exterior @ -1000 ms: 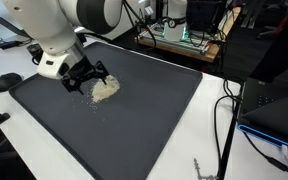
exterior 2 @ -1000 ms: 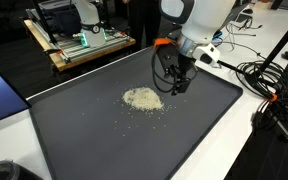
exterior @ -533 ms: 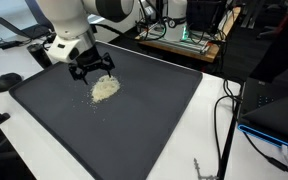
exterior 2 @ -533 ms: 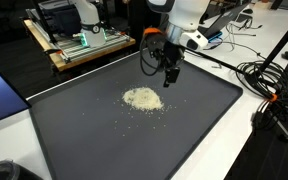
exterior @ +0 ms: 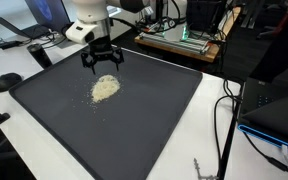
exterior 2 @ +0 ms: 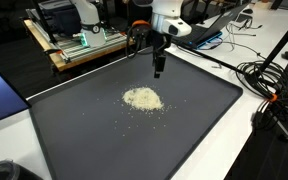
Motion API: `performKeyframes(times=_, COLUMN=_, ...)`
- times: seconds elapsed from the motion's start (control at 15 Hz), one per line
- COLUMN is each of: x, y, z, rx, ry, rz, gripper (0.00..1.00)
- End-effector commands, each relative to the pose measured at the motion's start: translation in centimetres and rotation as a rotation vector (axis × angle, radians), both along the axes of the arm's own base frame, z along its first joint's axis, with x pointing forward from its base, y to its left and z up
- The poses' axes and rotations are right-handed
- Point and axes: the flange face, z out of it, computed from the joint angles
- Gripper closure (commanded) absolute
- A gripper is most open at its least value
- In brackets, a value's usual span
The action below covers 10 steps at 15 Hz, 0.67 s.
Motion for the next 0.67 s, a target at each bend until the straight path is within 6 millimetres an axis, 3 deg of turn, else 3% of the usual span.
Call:
performKeyframes(times=0.0, x=-3.6, y=-0.4, z=0.9, rx=0.003, ry=-0.077, rz=-0.062, gripper=0.00)
performKeyframes(times=0.6, x=-8.4, y=-2.7, z=1.0, rx=0.092, ry=-0.305, rz=-0.209, gripper=0.00)
